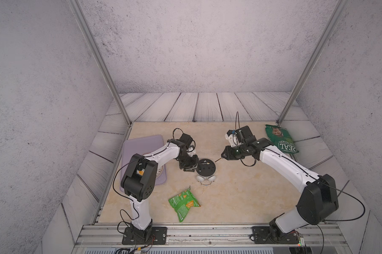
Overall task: Remove the battery from the alarm
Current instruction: Adjust the alarm at the center of the board, then release the battery from the alarm.
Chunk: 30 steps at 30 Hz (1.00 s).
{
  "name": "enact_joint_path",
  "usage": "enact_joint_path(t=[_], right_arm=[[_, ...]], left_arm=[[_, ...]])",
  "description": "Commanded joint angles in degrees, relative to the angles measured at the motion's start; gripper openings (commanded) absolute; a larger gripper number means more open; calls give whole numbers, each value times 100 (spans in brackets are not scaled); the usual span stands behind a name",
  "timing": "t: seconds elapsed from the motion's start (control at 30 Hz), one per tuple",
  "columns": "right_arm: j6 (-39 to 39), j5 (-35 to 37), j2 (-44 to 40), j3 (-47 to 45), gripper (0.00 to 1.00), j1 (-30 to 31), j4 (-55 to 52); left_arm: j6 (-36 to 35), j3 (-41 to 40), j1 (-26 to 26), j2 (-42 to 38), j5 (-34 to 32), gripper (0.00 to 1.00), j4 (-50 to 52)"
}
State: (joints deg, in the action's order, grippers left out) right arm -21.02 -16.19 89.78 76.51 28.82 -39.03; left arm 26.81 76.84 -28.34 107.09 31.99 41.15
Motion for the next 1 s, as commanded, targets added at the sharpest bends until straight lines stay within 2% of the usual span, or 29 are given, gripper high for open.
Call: enact_joint_path(t=[0.0, 0.07, 0.13, 0.3, 0.47, 0.57, 0.77, 0.97], right_arm=[[422, 564, 461, 534, 0, 187, -830], [521, 601, 682, 803, 0, 301, -974], [629, 695, 914, 1044, 0, 438, -1075], [721, 1080, 1323, 1471, 0, 670, -1160], [578, 1055, 1555, 1741, 0, 706, -1142], [373, 974, 1689, 1786, 0, 738, -1080], [77, 1285, 1882, 1830, 0, 740, -1115], [-38, 1124, 1962, 1781, 0, 744, -967]], left_arm=[[-145, 72, 146, -351, 169, 52, 29], [-193, -7, 253, -454, 157, 58, -132], [-306, 12, 283, -433, -13, 59, -183], [-464, 298, 285, -22, 67, 55, -333], [-544, 319, 309, 154, 46, 52, -481], [-582, 267, 319, 235, 97, 51, -549], [-609, 177, 320, 341, 149, 48, -614], [-609, 148, 320, 431, 220, 44, -623]])
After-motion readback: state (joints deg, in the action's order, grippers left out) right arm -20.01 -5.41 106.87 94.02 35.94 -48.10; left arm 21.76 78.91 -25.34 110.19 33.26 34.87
